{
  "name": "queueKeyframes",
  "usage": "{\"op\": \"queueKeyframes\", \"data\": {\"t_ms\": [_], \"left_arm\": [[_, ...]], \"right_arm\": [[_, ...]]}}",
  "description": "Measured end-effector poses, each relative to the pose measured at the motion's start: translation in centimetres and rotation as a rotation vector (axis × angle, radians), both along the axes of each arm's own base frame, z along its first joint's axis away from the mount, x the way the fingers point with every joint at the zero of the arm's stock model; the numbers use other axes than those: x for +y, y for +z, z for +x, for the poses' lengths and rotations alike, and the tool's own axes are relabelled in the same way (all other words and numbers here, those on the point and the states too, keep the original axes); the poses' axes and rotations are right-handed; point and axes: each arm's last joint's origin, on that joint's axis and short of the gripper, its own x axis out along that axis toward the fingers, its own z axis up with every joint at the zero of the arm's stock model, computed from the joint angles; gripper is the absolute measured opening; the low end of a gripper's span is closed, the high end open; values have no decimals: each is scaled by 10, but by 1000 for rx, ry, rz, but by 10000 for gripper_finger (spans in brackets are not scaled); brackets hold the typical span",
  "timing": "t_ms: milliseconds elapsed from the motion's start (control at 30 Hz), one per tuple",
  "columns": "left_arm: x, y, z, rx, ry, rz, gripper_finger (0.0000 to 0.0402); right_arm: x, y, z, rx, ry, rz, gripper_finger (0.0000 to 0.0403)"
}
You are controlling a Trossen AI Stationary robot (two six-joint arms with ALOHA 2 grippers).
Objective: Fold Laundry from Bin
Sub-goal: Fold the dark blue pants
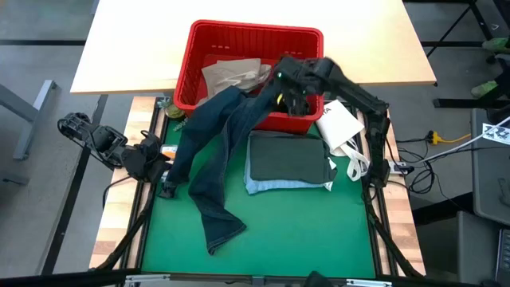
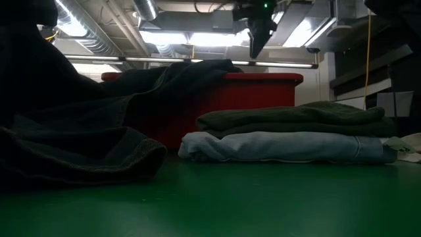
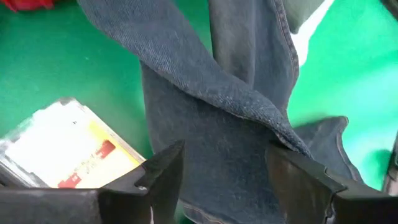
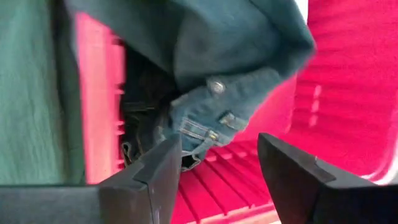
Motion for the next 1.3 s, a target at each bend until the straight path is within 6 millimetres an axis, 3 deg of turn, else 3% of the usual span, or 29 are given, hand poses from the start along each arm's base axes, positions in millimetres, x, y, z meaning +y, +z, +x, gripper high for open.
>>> {"op": "queueKeyframes", "data": {"t_ms": [133,267,533,900,1167,1300], "left_arm": [[0,0,0,-5,8,11,215],[1,0,0,-4,8,13,215],[1,0,0,-4,9,15,215],[1,0,0,-4,4,20,215],[1,0,0,-4,3,20,215],[1,0,0,-4,3,20,215]], "right_arm": [[-24,0,-10,-94,-101,87,211],[-35,-1,-13,-153,-169,139,211],[-41,-21,2,-133,-154,213,211],[-57,-51,23,-62,-190,162,211],[-61,-54,30,-103,-188,134,208],[-61,-54,30,-106,-189,130,177]]}}
